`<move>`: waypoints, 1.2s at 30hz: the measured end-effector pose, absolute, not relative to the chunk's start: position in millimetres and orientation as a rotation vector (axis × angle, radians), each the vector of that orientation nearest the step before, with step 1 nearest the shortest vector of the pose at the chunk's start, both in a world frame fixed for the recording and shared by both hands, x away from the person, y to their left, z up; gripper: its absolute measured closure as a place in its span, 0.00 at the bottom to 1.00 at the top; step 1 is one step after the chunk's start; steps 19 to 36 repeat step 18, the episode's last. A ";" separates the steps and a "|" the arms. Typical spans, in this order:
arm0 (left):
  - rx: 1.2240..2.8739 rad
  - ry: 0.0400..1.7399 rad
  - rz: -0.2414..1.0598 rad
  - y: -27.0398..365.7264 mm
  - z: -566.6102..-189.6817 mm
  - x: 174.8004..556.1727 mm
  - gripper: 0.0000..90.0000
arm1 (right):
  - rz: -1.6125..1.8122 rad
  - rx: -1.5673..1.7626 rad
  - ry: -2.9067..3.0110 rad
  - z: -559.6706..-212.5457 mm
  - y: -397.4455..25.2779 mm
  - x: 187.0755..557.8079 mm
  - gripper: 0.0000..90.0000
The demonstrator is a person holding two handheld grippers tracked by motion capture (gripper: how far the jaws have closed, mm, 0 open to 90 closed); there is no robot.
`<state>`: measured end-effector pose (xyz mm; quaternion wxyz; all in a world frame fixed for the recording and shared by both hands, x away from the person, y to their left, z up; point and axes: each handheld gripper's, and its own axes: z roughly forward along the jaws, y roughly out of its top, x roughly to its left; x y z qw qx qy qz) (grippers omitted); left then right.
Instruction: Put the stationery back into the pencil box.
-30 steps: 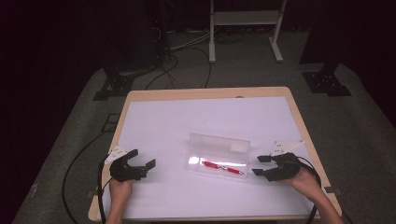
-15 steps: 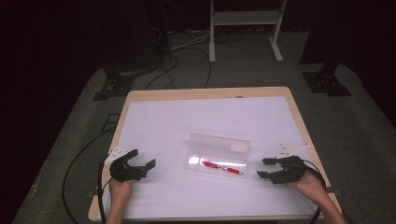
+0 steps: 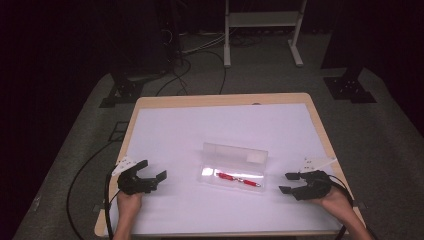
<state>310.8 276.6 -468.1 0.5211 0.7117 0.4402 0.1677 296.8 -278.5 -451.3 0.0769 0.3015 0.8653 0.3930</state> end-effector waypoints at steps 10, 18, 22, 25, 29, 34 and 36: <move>1.703 1.055 0.401 276.6 -468.2 310.8 0.00 | 1.209 0.950 2.558 -455.8 -284.4 288.7 0.44; 1.698 1.061 0.400 276.9 -468.3 311.3 0.00 | 1.271 1.011 2.503 -463.7 -291.8 281.2 0.42; 1.698 1.061 0.400 276.9 -468.3 311.3 0.00 | 1.271 1.011 2.503 -463.7 -291.8 281.2 0.42; 1.698 1.061 0.400 276.9 -468.3 311.3 0.00 | 1.271 1.011 2.503 -463.7 -291.8 281.2 0.42; 1.698 1.061 0.400 276.9 -468.3 311.3 0.00 | 1.271 1.011 2.503 -463.7 -291.8 281.2 0.42; 1.698 1.061 0.400 276.9 -468.3 311.3 0.00 | 1.271 1.011 2.503 -463.7 -291.8 281.2 0.42; 1.698 1.061 0.400 276.9 -468.3 311.3 0.00 | 1.271 1.011 2.503 -463.7 -291.8 281.2 0.42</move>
